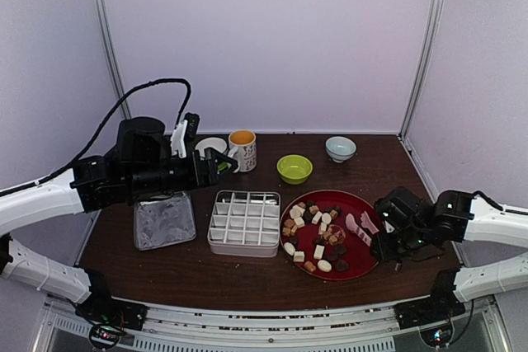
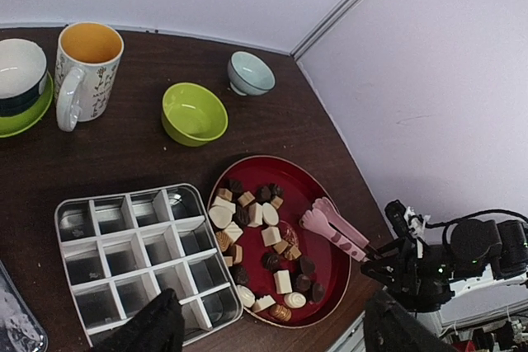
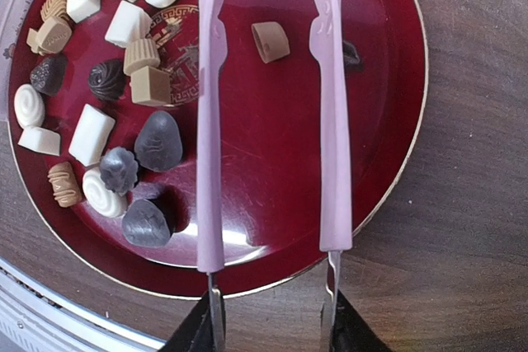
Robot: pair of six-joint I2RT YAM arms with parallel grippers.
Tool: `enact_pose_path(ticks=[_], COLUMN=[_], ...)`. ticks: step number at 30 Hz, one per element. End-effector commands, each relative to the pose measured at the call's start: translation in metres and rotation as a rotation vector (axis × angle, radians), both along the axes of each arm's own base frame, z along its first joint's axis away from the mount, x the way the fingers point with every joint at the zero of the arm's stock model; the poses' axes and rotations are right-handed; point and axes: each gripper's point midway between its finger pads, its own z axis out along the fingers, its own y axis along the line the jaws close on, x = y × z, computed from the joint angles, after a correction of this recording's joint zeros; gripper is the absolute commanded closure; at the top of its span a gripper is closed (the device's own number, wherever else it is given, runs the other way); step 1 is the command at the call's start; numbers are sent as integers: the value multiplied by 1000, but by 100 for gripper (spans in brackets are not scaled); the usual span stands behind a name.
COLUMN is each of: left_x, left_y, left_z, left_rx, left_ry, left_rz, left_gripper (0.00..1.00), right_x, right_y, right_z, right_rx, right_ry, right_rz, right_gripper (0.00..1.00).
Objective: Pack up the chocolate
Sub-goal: Pick up the fake chocolate from the plate.
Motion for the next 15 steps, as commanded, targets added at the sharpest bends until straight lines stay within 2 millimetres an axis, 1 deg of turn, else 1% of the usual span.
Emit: enact_pose_path(ticks=[1, 5, 8, 10, 12, 15], left_x=[1, 2, 2, 2, 2, 2], left_y=[11, 19, 21, 21, 21, 22], left_z=[12, 12, 11, 11, 10, 12], left_rx=[-11, 20, 29, 30, 32, 29], left_ry=[-74, -87, -86, -86, -84, -90], left_rz=[20, 42, 48, 49, 50, 52], left_gripper=[21, 21, 21, 21, 21, 21], right_x=[2, 2, 2, 3, 3, 4], right_y=[3, 4, 4, 5, 6, 4], right_z=[-6, -9, -10, -8, -6, -3], right_rx=[13, 1, -7, -6, -2, -6], right_ry=[6, 15, 20, 19, 16, 10], right_rz=[-13, -3, 0, 2, 2, 2], right_gripper=[61, 62, 65, 68, 73, 74])
